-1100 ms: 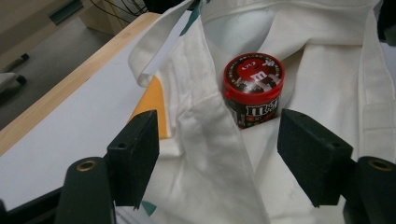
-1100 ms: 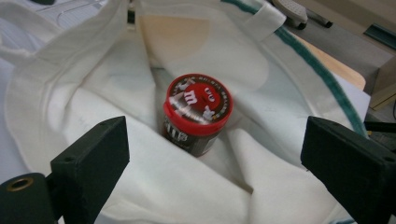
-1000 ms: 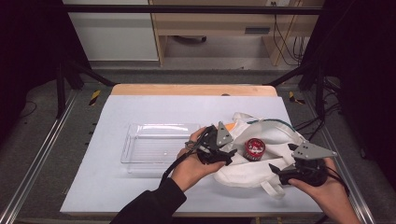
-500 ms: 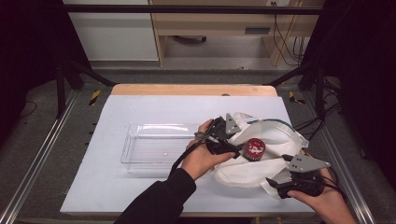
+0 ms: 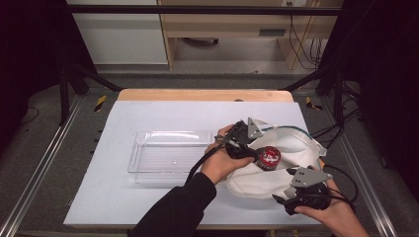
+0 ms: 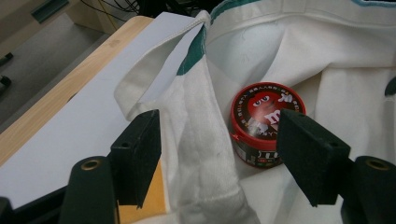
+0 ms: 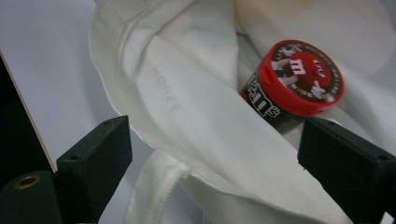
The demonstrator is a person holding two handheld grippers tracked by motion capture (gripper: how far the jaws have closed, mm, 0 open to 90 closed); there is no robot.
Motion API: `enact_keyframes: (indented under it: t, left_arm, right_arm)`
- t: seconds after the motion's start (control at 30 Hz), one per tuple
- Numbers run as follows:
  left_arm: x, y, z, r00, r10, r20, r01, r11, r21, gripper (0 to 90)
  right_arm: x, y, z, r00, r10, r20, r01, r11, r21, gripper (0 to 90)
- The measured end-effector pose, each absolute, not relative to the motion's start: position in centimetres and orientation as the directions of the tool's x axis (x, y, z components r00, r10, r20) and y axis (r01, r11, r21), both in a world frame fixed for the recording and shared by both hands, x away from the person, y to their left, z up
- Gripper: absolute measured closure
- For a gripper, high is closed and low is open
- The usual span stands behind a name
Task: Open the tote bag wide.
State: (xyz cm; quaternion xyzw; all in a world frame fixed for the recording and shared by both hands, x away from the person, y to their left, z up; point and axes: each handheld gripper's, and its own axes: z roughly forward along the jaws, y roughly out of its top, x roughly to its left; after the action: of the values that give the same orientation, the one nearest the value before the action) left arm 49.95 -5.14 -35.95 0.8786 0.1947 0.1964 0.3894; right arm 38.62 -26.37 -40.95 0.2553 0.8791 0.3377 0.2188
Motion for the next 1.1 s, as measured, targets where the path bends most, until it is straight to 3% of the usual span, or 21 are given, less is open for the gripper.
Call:
enact_keyframes:
  t: [0.23,0.43,0.57,0.6,0.63,0.7,0.8,1.1]
  left_arm:
    - [50.3,-6.4,-36.3,0.854,0.474,0.215,0.171,-0.645,0.744,36.0]
    - [51.1,-7.1,-36.5,0.846,0.475,0.243,0.162,-0.663,0.731,47.4]
    - [51.6,-7.0,-36.3,0.833,0.497,0.243,0.177,-0.656,0.734,59.4]
    - [51.6,-7.0,-36.3,0.833,0.497,0.243,0.177,-0.656,0.734,63.1]
    - [51.8,-6.9,-36.2,0.830,0.504,0.239,0.189,-0.658,0.729,63.1]
    - [52.1,-6.6,-36.2,0.824,0.514,0.237,0.200,-0.656,0.728,71.7]
    - [52.7,-6.1,-36.2,0.824,0.518,0.229,0.213,-0.659,0.721,82.1]
    - [53.9,-4.0,-35.2,0.800,0.569,0.190,0.243,-0.596,0.765,87.9]
  right_arm:
    - [38.5,-25.5,-42.1,-0.792,0.570,-0.218,0.299,0.674,0.675,9.5]
    - [38.9,-24.4,-43.3,-0.807,0.545,-0.228,0.295,0.706,0.644,10.6]
    - [38.5,-24.4,-43.5,-0.811,0.530,-0.247,0.278,0.721,0.635,27.7]
    - [38.5,-24.4,-43.5,-0.811,0.530,-0.247,0.278,0.721,0.635,27.7]
    - [38.4,-24.4,-43.5,-0.815,0.526,-0.245,0.276,0.723,0.633,35.3]
    - [38.1,-24.5,-43.6,-0.825,0.508,-0.246,0.258,0.727,0.637,50.3]
    - [38.2,-24.8,-43.5,-0.824,0.508,-0.250,0.252,0.724,0.642,63.6]
    - [38.5,-25.4,-43.0,-0.843,0.504,-0.188,0.270,0.699,0.663,81.3]
